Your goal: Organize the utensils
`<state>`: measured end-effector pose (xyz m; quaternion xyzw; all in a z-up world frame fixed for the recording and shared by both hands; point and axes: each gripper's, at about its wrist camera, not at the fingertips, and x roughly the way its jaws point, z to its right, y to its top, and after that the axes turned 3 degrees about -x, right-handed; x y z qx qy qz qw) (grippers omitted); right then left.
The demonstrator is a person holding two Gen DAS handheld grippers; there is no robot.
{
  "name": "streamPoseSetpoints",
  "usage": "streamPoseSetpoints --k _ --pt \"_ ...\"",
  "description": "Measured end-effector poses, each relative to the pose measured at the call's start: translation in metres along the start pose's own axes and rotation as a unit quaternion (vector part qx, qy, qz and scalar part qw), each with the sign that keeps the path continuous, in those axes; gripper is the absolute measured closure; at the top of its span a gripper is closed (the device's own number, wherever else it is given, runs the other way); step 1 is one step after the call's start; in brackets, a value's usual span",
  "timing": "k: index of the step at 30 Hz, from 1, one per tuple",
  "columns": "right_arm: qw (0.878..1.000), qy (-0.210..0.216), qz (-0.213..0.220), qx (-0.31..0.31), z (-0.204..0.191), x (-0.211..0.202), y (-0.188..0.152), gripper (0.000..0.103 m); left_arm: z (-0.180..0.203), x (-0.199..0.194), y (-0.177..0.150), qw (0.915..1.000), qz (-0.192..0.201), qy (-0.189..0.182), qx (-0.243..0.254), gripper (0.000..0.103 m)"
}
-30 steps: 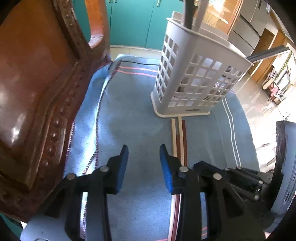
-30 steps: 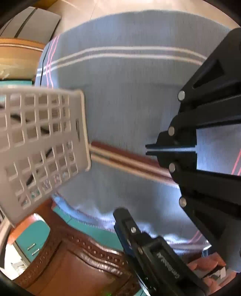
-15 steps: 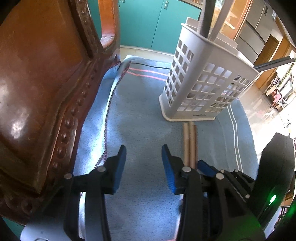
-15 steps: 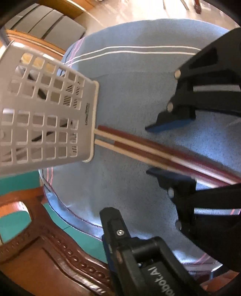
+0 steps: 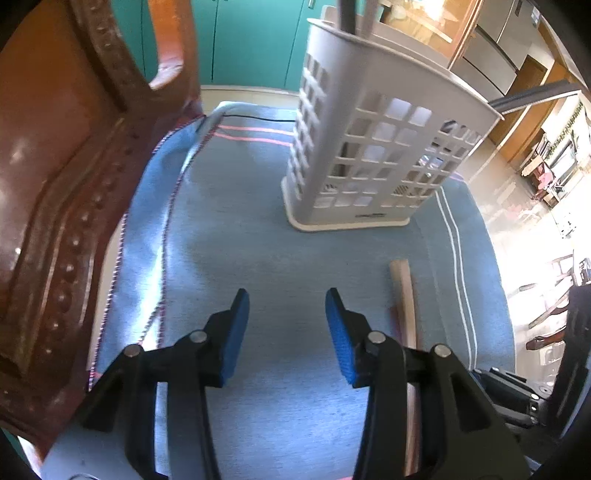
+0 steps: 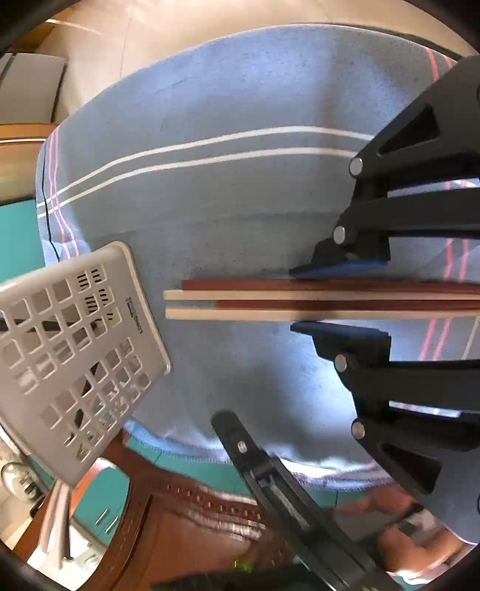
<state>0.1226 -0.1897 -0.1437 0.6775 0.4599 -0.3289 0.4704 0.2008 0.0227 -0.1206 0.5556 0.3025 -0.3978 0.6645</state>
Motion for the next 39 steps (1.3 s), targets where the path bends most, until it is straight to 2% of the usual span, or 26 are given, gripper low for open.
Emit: streamPoseSetpoints --k 2,6,12,16,22,25,28,31,36,39 --pt "1.000 -0.002 0.011 -0.010 0.008 -0.016 -0.008 0.083 0.006 0.002 0.000 1.0000 -0.002 -0.002 0.002 0.058" --pt "0.998 -0.047 0.027 -0.024 0.015 -0.024 -0.009 0.083 0.019 0.008 -0.002 0.9999 -0.008 -0.001 0.009 0.057" --pt "0.999 -0.038 0.009 -0.028 0.019 -0.010 0.000 0.083 0.037 0.023 -0.007 0.9996 -0.024 0.000 0.018 0.056" --pt "0.998 -0.047 0.001 -0.051 0.009 0.004 0.001 0.082 0.035 0.023 -0.007 0.9996 -0.025 0.001 0.010 0.056" --pt "0.995 -0.066 0.016 -0.069 0.001 0.014 0.008 0.083 0.026 0.028 -0.006 0.9995 -0.029 0.007 0.008 0.056" --pt "0.996 -0.067 0.008 -0.061 0.003 0.016 0.014 0.085 0.024 0.031 -0.006 0.9994 -0.033 0.006 0.011 0.055" --pt "0.997 -0.064 -0.005 -0.048 0.010 0.014 0.017 0.089 0.025 0.034 -0.007 0.9990 -0.038 0.005 0.021 0.053" --pt "0.996 -0.082 -0.008 -0.040 0.017 0.008 0.019 0.089 0.031 0.039 -0.011 0.9985 -0.045 0.005 0.031 0.053" --pt "0.989 -0.139 0.020 -0.049 0.023 -0.005 0.023 0.089 0.046 0.048 -0.022 0.9972 -0.044 0.023 0.056 0.049" --pt "0.990 -0.130 0.023 -0.048 0.025 -0.008 0.025 0.089 0.055 0.053 -0.027 0.9953 -0.039 0.040 0.079 0.048"
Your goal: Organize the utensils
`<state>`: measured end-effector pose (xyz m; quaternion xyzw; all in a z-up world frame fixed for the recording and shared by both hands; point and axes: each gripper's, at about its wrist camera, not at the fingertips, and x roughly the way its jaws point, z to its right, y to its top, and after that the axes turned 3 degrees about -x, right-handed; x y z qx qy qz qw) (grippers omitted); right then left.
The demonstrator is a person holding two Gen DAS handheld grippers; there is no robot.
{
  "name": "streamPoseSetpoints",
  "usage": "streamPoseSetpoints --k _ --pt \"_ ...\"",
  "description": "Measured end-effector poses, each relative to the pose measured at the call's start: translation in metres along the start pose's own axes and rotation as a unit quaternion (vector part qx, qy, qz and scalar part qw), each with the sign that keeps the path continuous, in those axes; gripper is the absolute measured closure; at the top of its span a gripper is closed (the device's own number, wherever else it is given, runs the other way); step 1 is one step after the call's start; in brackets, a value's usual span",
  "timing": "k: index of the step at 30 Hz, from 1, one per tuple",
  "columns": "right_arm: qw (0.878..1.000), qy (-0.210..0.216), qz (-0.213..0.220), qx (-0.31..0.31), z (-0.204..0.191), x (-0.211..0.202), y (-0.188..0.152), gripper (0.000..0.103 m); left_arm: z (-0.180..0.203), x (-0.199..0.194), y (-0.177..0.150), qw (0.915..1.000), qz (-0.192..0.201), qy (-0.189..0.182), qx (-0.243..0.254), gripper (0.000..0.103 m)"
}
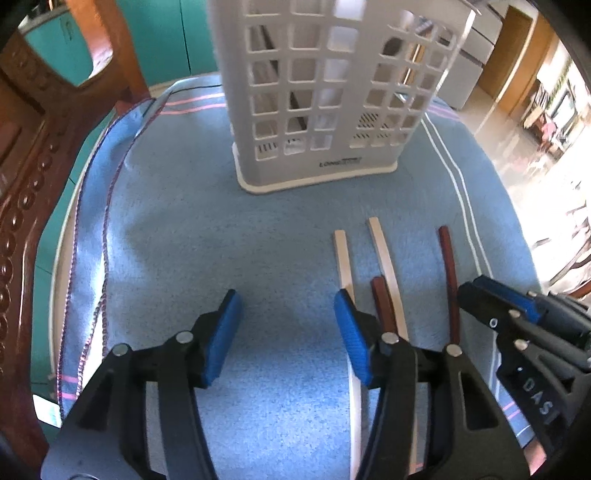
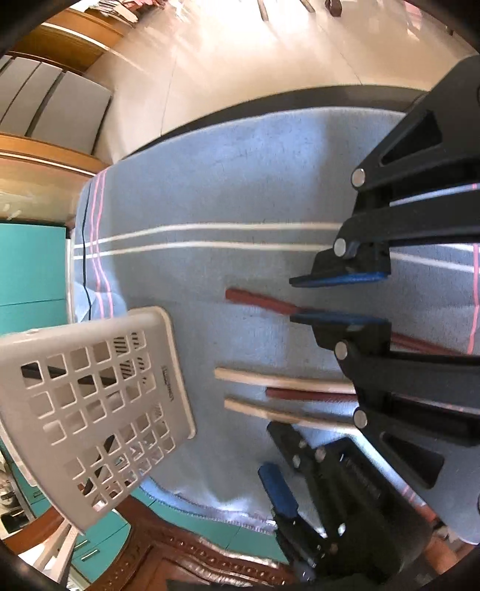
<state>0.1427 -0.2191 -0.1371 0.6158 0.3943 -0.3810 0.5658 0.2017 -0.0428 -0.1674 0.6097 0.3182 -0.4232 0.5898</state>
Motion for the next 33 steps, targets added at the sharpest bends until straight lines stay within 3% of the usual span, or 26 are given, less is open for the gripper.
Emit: streamPoseSetpoints --k 13,23,27,33 --pt "1.000 0.007 -0.002 0.024 0.008 0.007 0.009 0.088 0.007 -0.003 -0.005 0.9998 0.009 0.012 0.014 0.051" --pt "1.000 0.000 -0.003 0.028 0.006 0.012 0.009 0.087 0.005 -0.021 -0.005 0.9995 0.023 -0.003 0.020 0.051" --pt "0.999 -0.002 0.002 0.033 0.006 0.012 0.009 0.074 0.012 -0.017 -0.008 0.9993 0.015 -0.010 0.031 0.050" --pt "0.999 -0.001 0.004 0.035 0.005 0.011 0.011 0.073 0.017 -0.012 -0.011 0.9993 0.004 -0.003 0.037 0.052"
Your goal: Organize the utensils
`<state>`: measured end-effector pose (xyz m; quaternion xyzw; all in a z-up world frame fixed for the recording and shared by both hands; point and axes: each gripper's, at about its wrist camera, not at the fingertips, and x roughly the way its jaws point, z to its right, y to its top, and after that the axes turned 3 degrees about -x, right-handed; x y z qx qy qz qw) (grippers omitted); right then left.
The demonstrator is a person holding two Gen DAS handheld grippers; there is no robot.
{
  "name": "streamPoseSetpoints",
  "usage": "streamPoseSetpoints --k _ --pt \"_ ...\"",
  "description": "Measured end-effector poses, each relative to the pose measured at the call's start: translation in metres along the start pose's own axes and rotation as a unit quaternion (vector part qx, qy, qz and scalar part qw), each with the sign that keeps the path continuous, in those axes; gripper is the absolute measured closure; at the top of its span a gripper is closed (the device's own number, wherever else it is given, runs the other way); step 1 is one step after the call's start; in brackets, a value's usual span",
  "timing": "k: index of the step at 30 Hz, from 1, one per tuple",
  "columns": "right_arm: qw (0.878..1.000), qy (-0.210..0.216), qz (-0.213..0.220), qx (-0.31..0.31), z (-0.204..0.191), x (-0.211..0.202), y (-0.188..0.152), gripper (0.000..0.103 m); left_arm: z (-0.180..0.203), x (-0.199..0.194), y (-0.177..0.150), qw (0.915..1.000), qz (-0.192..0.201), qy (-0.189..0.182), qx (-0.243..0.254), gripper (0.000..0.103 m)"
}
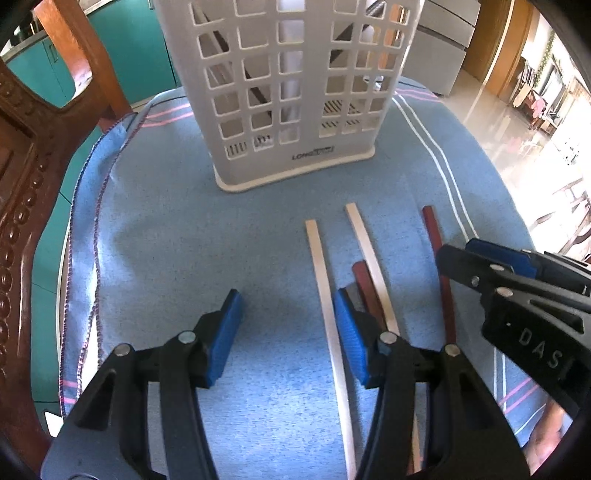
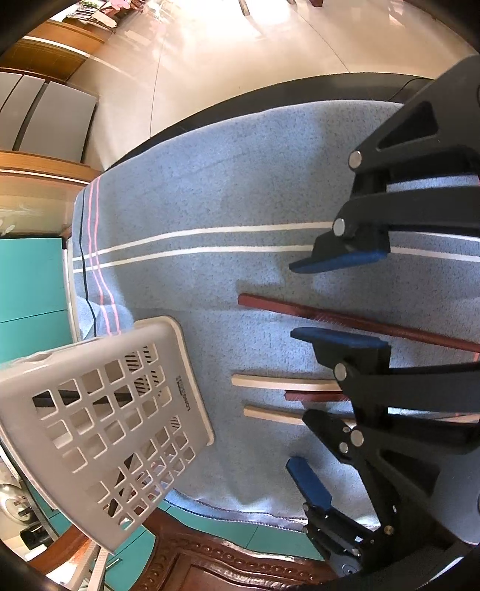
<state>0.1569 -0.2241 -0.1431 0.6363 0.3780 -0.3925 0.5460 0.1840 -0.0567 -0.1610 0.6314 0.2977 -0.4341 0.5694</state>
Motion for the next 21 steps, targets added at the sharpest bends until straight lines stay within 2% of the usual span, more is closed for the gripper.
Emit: streamPoseSetpoints --k 1,3,10,16,21 --pt "1.000 0.000 0.000 0.000 0.000 0.000 0.000 0.073 -0.001 0.000 0.001 1.0000 0.000 0.003 0.000 0.057" --pt "1.000 -0.002 0.001 0.000 0.000 0.000 0.001 0.073 -0.002 0.001 0.002 1.0000 0.000 0.005 -0.002 0.060" --pt "1.000 -0.017 -0.002 -0.019 -0.010 0.005 -0.001 0.073 -0.003 0.000 0.003 0.9999 0.001 0.005 -0.011 0.060" --pt "0.998 -0.056 0.001 -0.038 -0.019 0.013 0.000 0.073 -0.006 0.001 0.003 0.9999 0.004 0.010 -0.010 0.057" --pt "0.996 -0.071 0.007 -0.045 -0.027 0.015 0.000 0.073 -0.004 0.001 0.004 0.9998 0.007 0.014 -0.010 0.055"
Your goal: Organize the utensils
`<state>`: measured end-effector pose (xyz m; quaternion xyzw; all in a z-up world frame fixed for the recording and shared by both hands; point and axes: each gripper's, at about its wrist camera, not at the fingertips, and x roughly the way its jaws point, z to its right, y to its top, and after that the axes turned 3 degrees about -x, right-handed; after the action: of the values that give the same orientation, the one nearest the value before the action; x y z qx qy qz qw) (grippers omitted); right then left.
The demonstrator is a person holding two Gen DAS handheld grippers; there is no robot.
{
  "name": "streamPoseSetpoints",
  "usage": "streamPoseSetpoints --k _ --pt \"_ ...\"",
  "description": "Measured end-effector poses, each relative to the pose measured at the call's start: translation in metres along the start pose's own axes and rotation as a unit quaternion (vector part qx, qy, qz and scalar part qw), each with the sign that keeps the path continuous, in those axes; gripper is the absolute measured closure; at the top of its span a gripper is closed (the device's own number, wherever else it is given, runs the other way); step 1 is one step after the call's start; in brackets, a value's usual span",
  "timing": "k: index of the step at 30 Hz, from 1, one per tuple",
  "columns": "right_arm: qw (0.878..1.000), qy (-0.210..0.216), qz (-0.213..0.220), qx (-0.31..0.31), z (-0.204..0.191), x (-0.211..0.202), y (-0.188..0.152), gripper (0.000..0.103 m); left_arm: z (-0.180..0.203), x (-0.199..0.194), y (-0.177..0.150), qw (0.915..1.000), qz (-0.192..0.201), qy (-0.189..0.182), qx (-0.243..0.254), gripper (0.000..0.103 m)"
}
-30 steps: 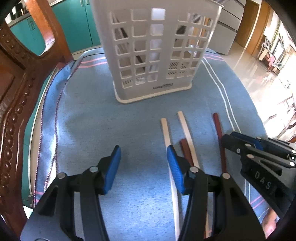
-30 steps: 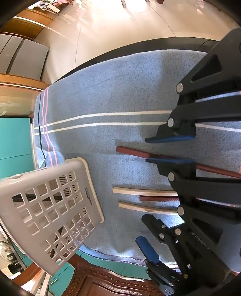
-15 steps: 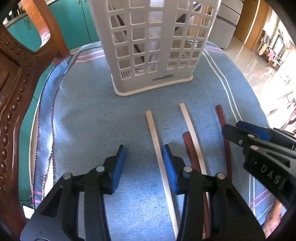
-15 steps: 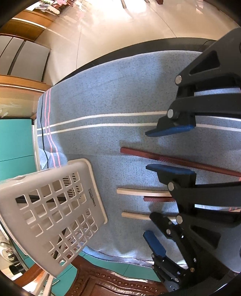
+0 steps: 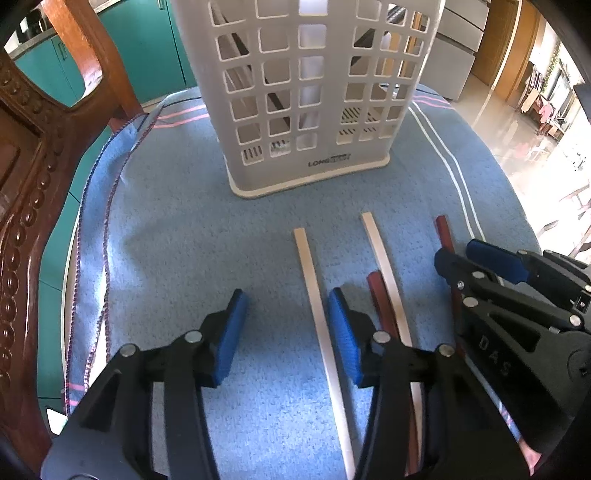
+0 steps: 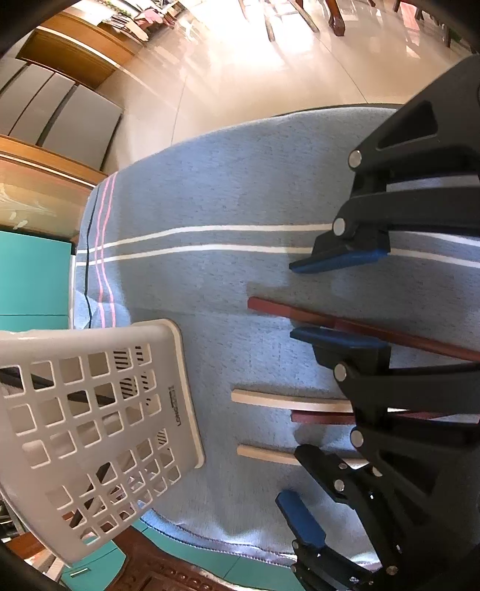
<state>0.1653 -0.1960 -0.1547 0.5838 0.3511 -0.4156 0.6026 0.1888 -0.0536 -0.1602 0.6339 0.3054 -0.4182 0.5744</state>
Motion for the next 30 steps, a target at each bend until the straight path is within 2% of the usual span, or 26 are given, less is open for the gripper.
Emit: streamPoseSetpoints --k 5,7,8,11,13,14,20,30 --pt "1.000 0.002 0.000 0.000 -0.003 0.000 -0.001 0.075 0.001 0.000 0.001 1.0000 0.001 0.001 0.003 0.055" --pt "1.000 0.014 0.000 -0.001 -0.001 -0.002 -0.002 0.092 0.002 -0.001 0.000 1.0000 0.002 -0.004 0.006 0.060" --pt "1.000 0.019 0.000 -0.002 -0.001 -0.002 -0.002 0.092 0.003 -0.002 0.000 0.9999 0.004 -0.006 0.008 0.061" --pt "1.000 0.018 0.003 -0.003 -0.003 -0.004 -0.003 0.093 0.007 -0.003 0.000 0.9998 0.005 -0.010 0.013 0.072" --pt "1.000 0.021 0.005 -0.003 -0.003 -0.006 -0.004 0.095 0.008 -0.004 0.001 0.9998 0.006 -0.012 0.015 0.088" --pt "1.000 0.026 0.006 -0.002 -0.003 -0.008 -0.004 0.095 0.009 -0.004 0.001 0.9998 0.007 -0.011 0.017 0.091" --pt "0.999 0.042 0.034 0.003 0.001 -0.031 -0.004 0.097 0.011 -0.020 0.003 0.9991 0.036 -0.006 0.019 0.093" --pt "0.995 0.059 0.078 0.019 0.024 -0.061 0.003 0.097 0.015 -0.076 0.001 0.9913 0.127 0.016 0.030 0.095"
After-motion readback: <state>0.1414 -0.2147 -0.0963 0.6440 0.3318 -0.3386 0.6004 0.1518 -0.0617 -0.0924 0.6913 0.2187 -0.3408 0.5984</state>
